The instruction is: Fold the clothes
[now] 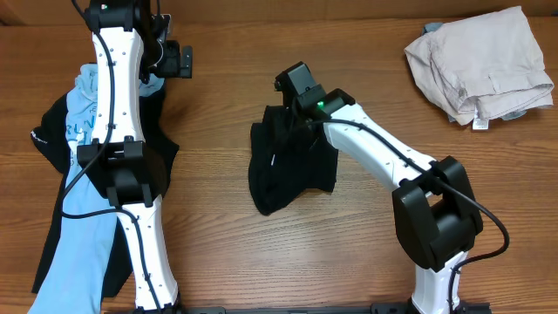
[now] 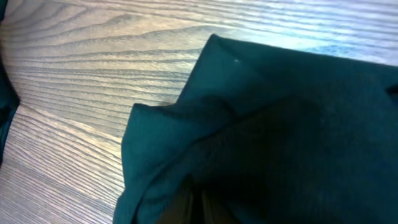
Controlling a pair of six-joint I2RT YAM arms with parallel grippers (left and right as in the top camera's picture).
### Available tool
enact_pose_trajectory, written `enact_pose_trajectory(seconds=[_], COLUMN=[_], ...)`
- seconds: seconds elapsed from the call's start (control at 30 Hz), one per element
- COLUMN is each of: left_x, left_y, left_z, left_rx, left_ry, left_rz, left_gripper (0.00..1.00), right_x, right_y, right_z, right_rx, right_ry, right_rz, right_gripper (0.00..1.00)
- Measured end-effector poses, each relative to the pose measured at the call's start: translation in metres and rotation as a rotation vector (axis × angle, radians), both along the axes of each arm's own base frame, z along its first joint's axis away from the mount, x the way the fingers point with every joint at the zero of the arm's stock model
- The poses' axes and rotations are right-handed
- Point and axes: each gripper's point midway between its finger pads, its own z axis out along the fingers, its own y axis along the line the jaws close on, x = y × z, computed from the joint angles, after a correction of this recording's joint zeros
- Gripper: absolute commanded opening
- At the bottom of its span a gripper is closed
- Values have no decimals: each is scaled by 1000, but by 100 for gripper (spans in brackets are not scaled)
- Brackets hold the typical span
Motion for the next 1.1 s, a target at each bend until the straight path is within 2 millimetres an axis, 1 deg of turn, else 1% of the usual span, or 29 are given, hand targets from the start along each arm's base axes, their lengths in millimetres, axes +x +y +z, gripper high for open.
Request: enact_pose_trajectory(seconds=[0.13, 0.23, 0.33, 0.4, 0.47, 0.57, 0.6, 0.63, 0.67, 0.7, 0.73, 0.77, 0.8, 0.87, 0.93, 1.0, 1.07, 1.1], left_x=[0, 0, 0, 0, 0, 0, 0, 0, 0, 0, 0, 0, 0, 0, 0, 0, 0, 0], left_y=[0, 0, 0, 0, 0, 0, 0, 0, 0, 0, 0, 0, 0, 0, 0, 0, 0, 0], left_z=[0, 0, 0, 0, 0, 0, 0, 0, 0, 0, 0, 0, 0, 0, 0, 0, 0, 0], left_rx=[0, 0, 0, 0, 0, 0, 0, 0, 0, 0, 0, 0, 0, 0, 0, 0, 0, 0], left_ry=[0, 0, 0, 0, 0, 0, 0, 0, 0, 0, 0, 0, 0, 0, 0, 0, 0, 0], left_rz=[0, 0, 0, 0, 0, 0, 0, 0, 0, 0, 0, 0, 0, 0, 0, 0, 0, 1], left_gripper=[100, 100, 100, 100, 100, 100, 100, 100, 100, 99, 100, 100, 100, 100, 100, 100, 100, 100], right_x=[10, 21, 34, 41, 44, 47, 47, 46, 44, 40, 36, 31, 25, 13, 2, -7, -17, -21], right_y=[3, 10, 23, 30, 37, 45, 50, 55, 60, 65, 70, 74, 78, 81, 78, 69, 48, 35], right_z=[17, 41, 69, 83, 91, 92, 90, 86, 81, 75, 69, 62, 56, 48, 43, 41, 42, 45], right_rx=[12, 44, 112, 152, 184, 211, 221, 230, 234, 235, 231, 224, 214, 191, 165, 135, 88, 64], right_ry=[-34, -84, -160, -204, -232, -245, -245, -235, -224, -211, -198, -178, -158, -119, -80, -38, 22, 50], right_rz=[2, 8, 23, 30, 38, 47, 55, 63, 70, 85, 99, 112, 124, 141, 146, 131, 86, 55], right_gripper=[4, 4, 4, 4, 4, 4, 15, 29, 47, 68, 80, 89, 94, 100, 100, 100, 100, 98])
